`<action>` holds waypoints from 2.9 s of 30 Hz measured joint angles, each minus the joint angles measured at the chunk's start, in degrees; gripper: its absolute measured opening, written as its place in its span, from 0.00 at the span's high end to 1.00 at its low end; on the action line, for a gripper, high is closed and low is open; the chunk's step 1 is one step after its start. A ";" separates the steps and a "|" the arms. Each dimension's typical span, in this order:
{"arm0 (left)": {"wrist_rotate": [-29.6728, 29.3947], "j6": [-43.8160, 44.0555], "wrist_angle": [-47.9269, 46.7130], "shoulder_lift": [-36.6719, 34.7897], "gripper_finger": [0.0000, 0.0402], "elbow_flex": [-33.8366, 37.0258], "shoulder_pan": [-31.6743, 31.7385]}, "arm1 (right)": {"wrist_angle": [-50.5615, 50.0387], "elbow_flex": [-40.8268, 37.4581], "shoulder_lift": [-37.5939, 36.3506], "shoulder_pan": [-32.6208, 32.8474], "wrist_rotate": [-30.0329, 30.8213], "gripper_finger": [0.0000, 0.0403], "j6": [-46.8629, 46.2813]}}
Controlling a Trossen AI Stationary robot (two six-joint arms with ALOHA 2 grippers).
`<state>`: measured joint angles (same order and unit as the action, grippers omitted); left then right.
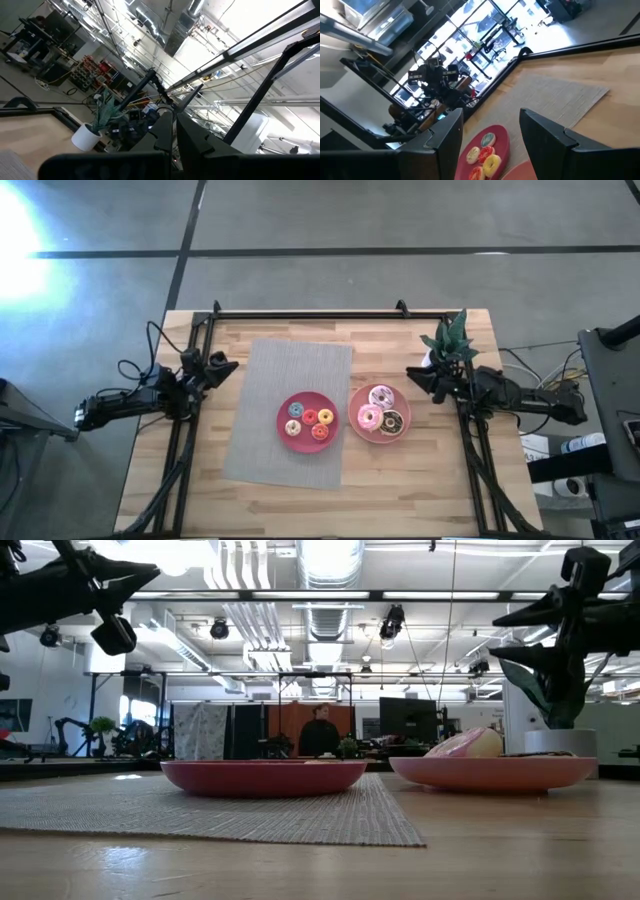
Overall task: Pick & Place donuts
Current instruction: Return to Home Position
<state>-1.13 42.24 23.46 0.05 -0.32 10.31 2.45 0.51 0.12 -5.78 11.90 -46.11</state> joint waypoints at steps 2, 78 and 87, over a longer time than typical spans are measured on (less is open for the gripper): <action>0.00 0.00 0.00 0.00 1.00 -0.02 -0.02 | -0.02 0.00 0.44 0.00 -0.04 0.54 0.00; 0.01 0.00 -4.63 -0.02 1.00 0.00 -1.29 | -0.58 0.09 -0.13 0.94 -19.39 0.54 43.10; 0.00 0.00 -4.66 -0.02 1.00 0.00 -4.77 | -0.58 0.07 -0.13 0.94 -19.38 0.54 43.12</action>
<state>-1.13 42.24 18.81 0.03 -0.32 5.53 1.88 0.58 -0.01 -4.84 -7.49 -2.99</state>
